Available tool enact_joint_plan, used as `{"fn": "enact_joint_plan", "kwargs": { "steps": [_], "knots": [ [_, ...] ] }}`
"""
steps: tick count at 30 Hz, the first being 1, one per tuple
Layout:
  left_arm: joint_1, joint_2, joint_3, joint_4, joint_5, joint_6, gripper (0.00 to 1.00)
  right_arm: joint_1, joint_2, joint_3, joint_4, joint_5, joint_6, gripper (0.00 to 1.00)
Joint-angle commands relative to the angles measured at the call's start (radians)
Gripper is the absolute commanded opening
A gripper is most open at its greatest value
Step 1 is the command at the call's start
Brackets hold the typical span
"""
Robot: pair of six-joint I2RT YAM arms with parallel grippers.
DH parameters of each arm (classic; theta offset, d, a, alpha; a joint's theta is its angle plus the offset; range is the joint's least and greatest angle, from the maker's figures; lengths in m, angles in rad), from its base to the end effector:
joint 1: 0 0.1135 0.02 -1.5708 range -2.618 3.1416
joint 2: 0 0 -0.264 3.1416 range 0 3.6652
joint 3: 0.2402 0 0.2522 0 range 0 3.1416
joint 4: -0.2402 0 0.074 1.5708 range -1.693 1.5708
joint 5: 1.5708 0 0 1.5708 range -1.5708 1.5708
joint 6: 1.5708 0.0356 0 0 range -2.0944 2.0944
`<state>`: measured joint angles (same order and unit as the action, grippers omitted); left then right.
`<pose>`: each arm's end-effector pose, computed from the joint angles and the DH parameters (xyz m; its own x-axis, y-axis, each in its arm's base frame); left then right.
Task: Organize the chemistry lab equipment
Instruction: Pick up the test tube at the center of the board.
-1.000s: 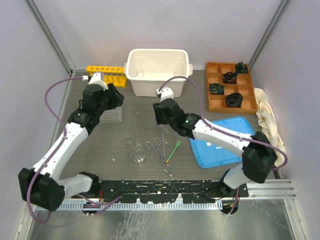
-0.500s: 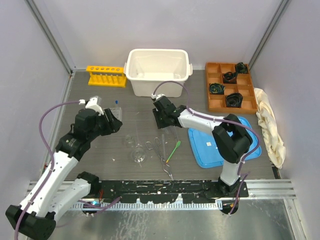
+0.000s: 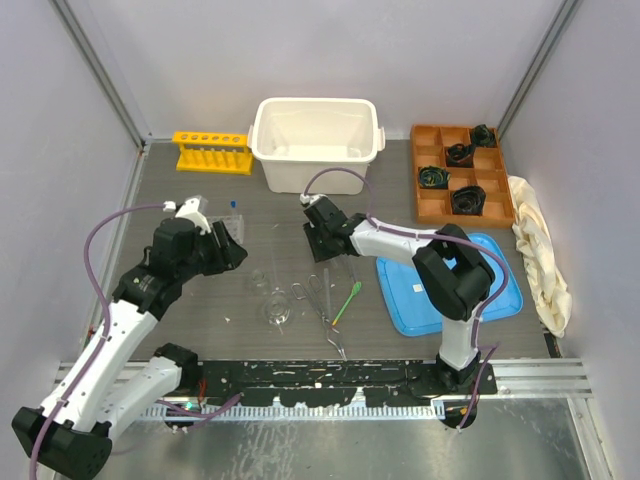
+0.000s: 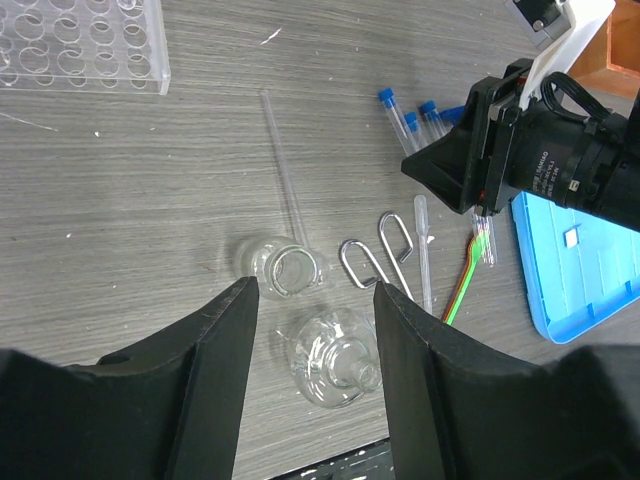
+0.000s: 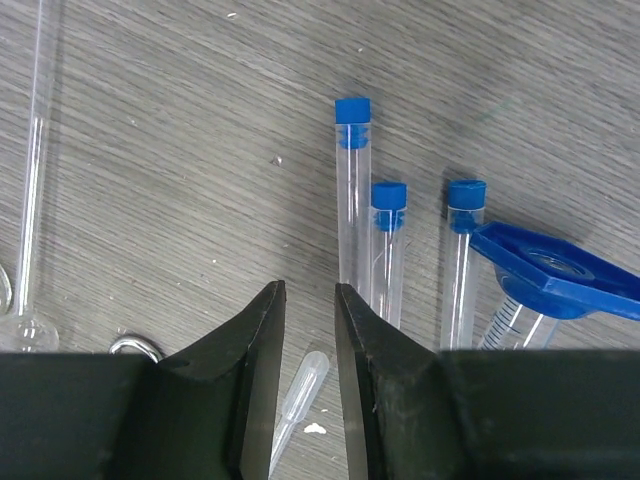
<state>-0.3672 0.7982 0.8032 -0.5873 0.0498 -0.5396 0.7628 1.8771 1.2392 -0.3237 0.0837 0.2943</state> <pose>0.1598 -0.0634 0.3035 -0.6445 -0.3019 -0.7025 0.0772 0.8884 -0.4526 0.2874 0.2706 0.1778 -0.7571 -0.3237 -0.5675 -0.4538 0.8854 0.1004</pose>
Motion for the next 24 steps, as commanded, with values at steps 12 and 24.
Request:
{"fn": "enact_joint_plan", "kwargs": {
  "steps": [12,24],
  "knots": [
    [0.000,0.004,-0.007,0.024,0.017,-0.005,0.52,-0.020,0.039,0.052,0.024,0.028,-0.007,0.33],
    [0.001,0.014,-0.016,0.042,0.023,-0.012,0.52,-0.032,0.050,0.066,0.024,0.037,-0.020,0.33]
  ]
}}
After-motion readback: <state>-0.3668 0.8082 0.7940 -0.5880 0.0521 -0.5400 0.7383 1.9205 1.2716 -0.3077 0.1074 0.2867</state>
